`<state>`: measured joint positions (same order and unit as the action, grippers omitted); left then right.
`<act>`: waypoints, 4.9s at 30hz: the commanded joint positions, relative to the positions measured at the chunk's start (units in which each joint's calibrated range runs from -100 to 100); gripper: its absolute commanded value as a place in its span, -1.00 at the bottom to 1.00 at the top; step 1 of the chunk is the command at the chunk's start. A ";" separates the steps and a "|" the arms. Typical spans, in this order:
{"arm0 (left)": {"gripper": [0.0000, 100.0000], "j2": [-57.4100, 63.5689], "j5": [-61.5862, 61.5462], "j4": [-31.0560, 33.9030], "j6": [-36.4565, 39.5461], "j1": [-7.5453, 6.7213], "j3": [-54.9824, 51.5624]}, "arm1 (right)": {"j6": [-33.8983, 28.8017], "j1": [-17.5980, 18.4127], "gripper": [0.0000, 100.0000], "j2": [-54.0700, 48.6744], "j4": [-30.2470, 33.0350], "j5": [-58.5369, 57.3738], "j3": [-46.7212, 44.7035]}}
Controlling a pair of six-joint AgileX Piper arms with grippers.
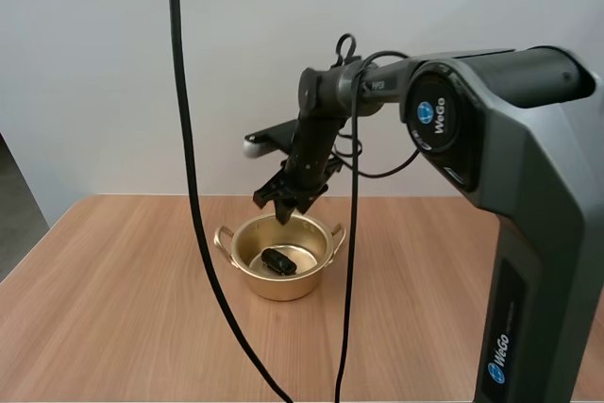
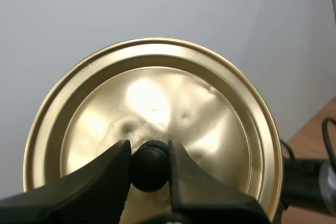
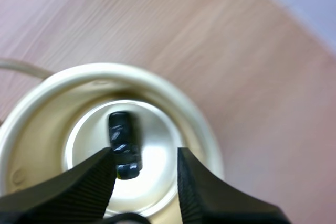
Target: Open the pot, put the car inside, and close it
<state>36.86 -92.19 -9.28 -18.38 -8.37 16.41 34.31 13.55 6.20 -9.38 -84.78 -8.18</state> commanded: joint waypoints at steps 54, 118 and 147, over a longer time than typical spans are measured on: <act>-1.00 -36.21 20.07 -6.76 -5.95 -0.02 -43.42 | 6.28 -21.27 -1.00 -17.63 -10.85 -6.38 0.49; -1.00 -5.11 24.45 -3.77 8.84 1.90 -28.37 | 6.51 -19.69 -1.00 -22.78 -25.31 10.27 0.64; -1.00 34.53 49.08 36.45 52.93 3.75 -59.76 | 0.47 -16.29 -1.00 -72.37 -12.35 42.52 -28.61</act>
<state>62.07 -46.33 23.72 20.63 -6.38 -40.30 34.78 -2.76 -59.09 -20.64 -45.21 -26.94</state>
